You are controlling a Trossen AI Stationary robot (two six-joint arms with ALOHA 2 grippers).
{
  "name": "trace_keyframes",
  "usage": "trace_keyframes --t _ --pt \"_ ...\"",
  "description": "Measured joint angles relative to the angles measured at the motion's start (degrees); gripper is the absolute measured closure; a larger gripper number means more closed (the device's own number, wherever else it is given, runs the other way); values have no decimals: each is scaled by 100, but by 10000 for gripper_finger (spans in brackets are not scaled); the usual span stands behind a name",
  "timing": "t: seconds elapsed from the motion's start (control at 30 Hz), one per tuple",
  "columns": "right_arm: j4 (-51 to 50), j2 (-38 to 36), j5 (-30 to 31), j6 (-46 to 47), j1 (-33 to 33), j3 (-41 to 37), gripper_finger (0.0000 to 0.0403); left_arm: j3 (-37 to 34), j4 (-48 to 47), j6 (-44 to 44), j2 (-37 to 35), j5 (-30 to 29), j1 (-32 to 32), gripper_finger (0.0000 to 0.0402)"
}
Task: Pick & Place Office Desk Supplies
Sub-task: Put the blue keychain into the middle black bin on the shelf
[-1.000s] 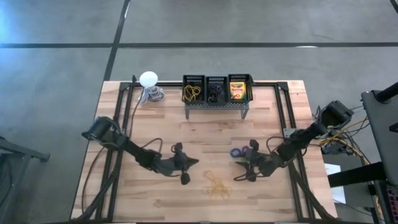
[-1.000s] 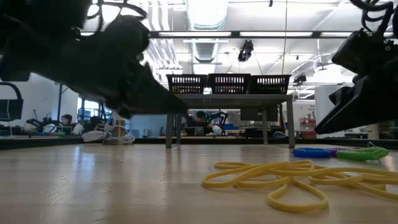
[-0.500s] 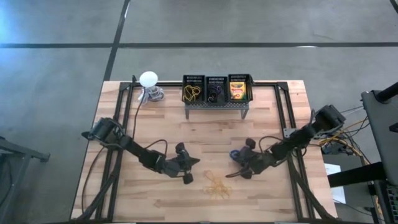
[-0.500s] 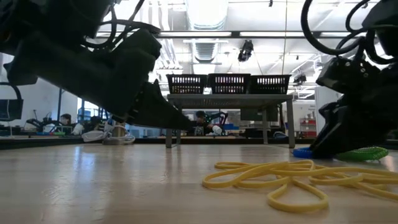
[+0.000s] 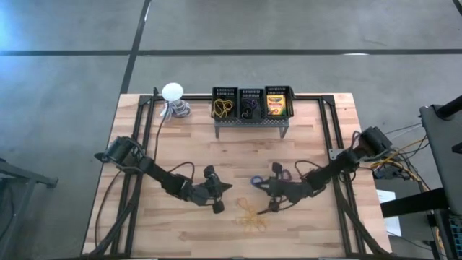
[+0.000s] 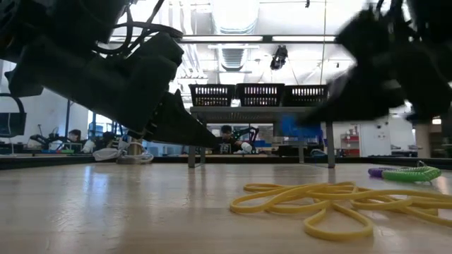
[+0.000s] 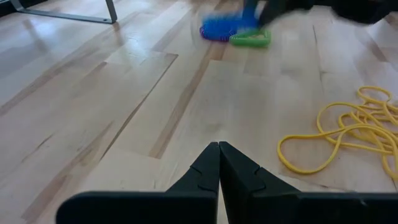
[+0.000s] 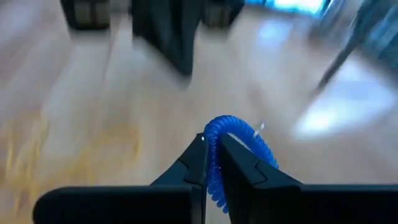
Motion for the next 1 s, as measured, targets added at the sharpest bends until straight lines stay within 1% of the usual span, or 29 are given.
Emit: trace_keyframes --t 0.03,0.1,0.17,0.2,0.27,0.3,0.4,0.47,0.5,0.6,0.67,0.8,0.87,0.93,1.0 --pt "430 7 67 -368 -79 13 381 0 1 0 -1 0 0 391" --pt "1161 -96 -22 -1031 -333 48 381 0 2 -2 -2 0 0 391" --pt "1405 -294 -249 -1396 -740 244 381 0 4 -2 -2 0 0 391" --pt "1296 -454 -401 -1468 -961 351 381 0 0 -2 -2 0 0 391" --pt "532 -764 -763 -1466 -1505 747 381 0 -6 -2 -4 0 0 391" --pt "-63 -923 -1024 -1405 -1791 1008 381 -2 -20 -2 -4 -1 0 391" --pt "-2291 -1179 -1600 -1230 -2700 2043 381 -7 -55 1 -4 0 4 391" --pt "-3716 -1198 -1746 -1199 -3230 2778 381 -7 -69 2 -4 0 4 391" --pt "-4267 -1156 -1751 -1218 -3480 3143 381 -7 -91 8 -4 0 4 391" --pt "-5491 -978 -1772 -1324 -4072 4052 381 -7 -122 20 -4 0 4 391" --pt "-5953 -804 -1788 -1341 -4385 4546 381 -7 -133 20 -4 0 4 391" --pt "-6978 -433 -1848 -1155 -4881 5267 381 -7 -200 27 -4 0 4 391" --pt "-7458 -223 -2058 -1026 -5070 5504 381 -7 -218 44 -4 0 4 391" --pt "-7730 -8 -2265 -944 -5203 5674 380 -7 -223 46 -4 0 4 391" --pt "-7909 158 -2325 -896 -5288 5804 380 -7 -234 48 -4 0 4 391"
